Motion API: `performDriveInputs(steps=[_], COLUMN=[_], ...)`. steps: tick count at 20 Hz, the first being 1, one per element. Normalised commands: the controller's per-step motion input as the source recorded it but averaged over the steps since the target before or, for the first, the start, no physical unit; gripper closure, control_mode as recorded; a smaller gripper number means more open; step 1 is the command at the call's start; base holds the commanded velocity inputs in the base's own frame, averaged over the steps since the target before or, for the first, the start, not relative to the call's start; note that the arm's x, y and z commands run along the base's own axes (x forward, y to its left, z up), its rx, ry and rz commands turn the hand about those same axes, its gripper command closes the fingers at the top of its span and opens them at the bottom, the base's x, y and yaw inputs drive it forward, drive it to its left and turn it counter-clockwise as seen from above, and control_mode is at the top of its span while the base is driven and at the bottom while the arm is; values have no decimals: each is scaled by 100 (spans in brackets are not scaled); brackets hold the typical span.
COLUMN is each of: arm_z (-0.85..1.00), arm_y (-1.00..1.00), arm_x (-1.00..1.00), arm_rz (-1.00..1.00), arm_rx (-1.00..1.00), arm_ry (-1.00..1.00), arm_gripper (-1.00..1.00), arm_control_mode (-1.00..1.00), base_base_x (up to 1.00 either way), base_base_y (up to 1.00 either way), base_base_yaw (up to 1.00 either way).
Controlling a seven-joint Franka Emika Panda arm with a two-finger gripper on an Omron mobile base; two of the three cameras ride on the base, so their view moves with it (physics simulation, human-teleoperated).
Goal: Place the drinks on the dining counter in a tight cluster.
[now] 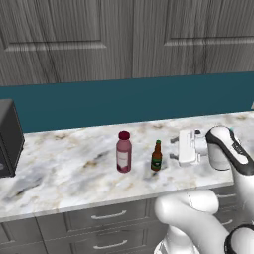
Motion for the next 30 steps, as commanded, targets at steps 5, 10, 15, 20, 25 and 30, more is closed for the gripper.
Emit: performDriveInputs(steps=[5, 10, 15, 20, 25, 30], arm_z=[0, -4, -14, -30, -14, -2], arm_y=[-5, 0, 2, 10, 14, 7], arm_x=[25, 27, 26, 18, 9, 4], arm_rz=[10, 5, 2, 0, 0, 0], arm_rx=[8, 1, 0, 0, 0, 4], arm_ry=[4, 7, 4, 0, 0, 1], arm_gripper=[-100, -100, -100, -100, -100, -100], arm_control_mode=[-100, -100, -100, -100, -100, -100], base_base_x=[0, 0, 0, 0, 0, 0], base_base_y=[0, 0, 0, 0, 0, 0], base_base_yaw=[0, 0, 0, 0, 0, 0])
